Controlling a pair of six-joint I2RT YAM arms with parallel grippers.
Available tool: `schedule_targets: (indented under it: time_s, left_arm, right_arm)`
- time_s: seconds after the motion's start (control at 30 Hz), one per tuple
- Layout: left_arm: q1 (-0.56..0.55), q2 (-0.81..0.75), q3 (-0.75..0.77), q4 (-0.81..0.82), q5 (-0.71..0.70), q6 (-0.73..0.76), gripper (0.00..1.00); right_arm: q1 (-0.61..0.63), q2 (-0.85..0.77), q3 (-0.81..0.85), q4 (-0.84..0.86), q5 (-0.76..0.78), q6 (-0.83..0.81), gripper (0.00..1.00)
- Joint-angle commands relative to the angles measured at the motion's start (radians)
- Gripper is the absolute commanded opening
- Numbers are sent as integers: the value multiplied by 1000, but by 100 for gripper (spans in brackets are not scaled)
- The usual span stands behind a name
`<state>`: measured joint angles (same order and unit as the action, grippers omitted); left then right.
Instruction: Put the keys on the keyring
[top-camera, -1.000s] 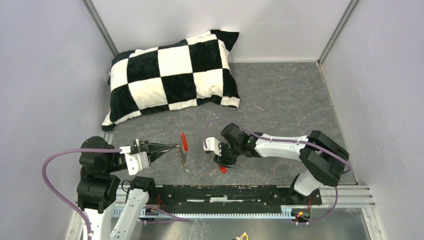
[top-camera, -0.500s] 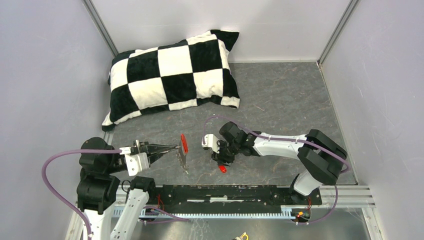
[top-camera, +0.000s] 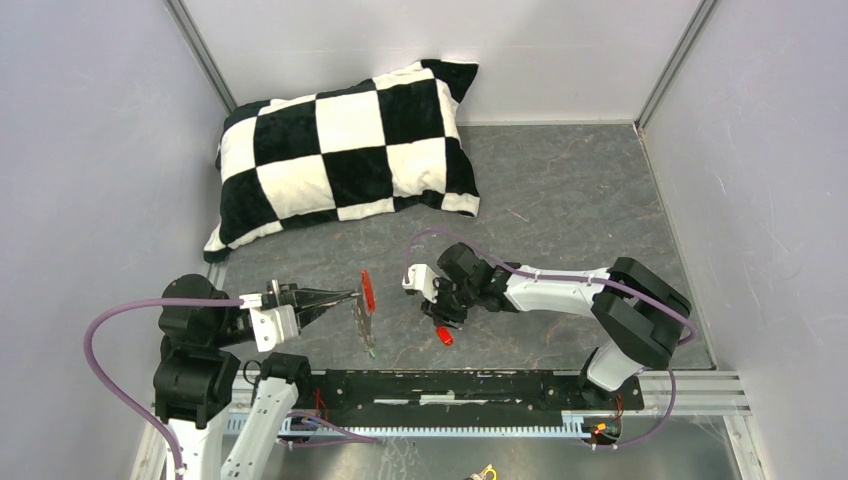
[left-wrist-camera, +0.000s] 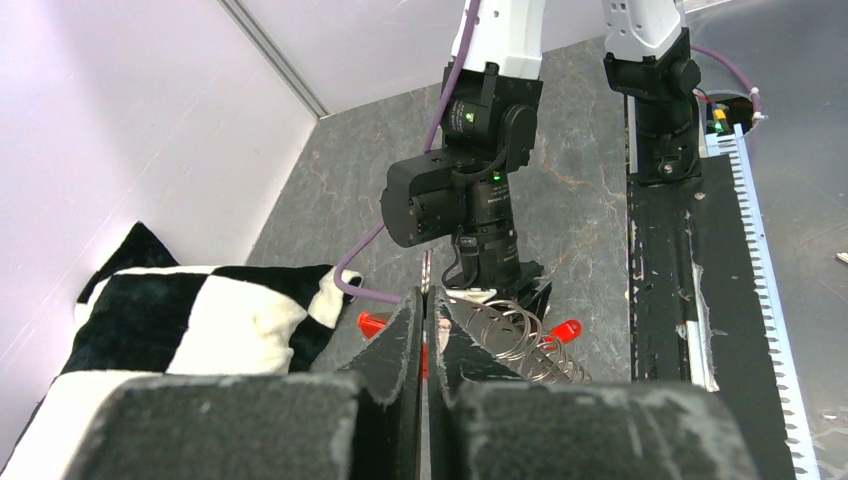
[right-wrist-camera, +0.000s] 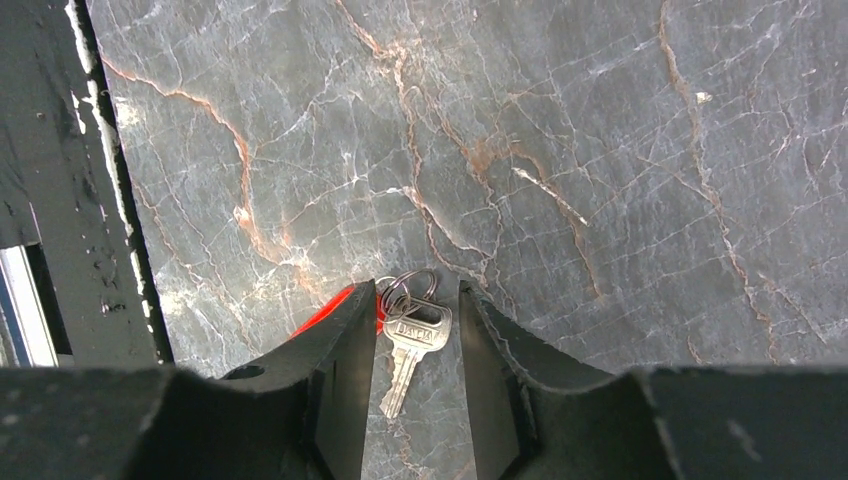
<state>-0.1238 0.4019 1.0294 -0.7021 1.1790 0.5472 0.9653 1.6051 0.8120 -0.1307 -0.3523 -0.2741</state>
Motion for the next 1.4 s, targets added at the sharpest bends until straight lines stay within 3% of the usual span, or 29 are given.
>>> schedule_targets:
  time_s: [0.0,0.17,0.37,0.53,0.67,0.83,1.17,1.2,1.23,1.3,1.33,1.37]
  left_arm:
    - [5,-9,31,16,-12,12,2]
    - [6,-8,38,2,-17,26,2]
    - [6,-8,40,1,-16,26,2]
    - [6,-5,42,0,-16,28,2]
    - [5,-5,44,1,-19,24,2]
    - [6,-5,44,1,-20,22,2]
    - [6,-6,45,0,-18,16,2]
    - [5,-6,44,1,-19,16,2]
    - [6,-6,43,1,-20,16,2]
    - [6,-8,41,1,-18,16,2]
    - [6,-8,41,1,-18,16,2]
    - [6,-8,39,1,-18,16,2]
  right_arm:
    - [-4,7,9,50,13,30,40]
    - [-3,15,13,46,14,33,38]
    - [-2,10,6,42,5,36,46]
    - [-2,20,13,36,16,35,42]
    - [-4,16,12,36,5,29,32]
    - [-5,0,11,38,-43,15,1]
    - [-16,-32,4,60,-85,26,0]
    - [-17,-38,3,56,-83,27,2]
    - [-17,-48,-1,52,-77,23,11]
    - [-17,-83,-30,76,-32,38,37]
    - [-17,-101,-47,91,-27,43,66]
    - [-17,-117,-60,106,-22,50,77]
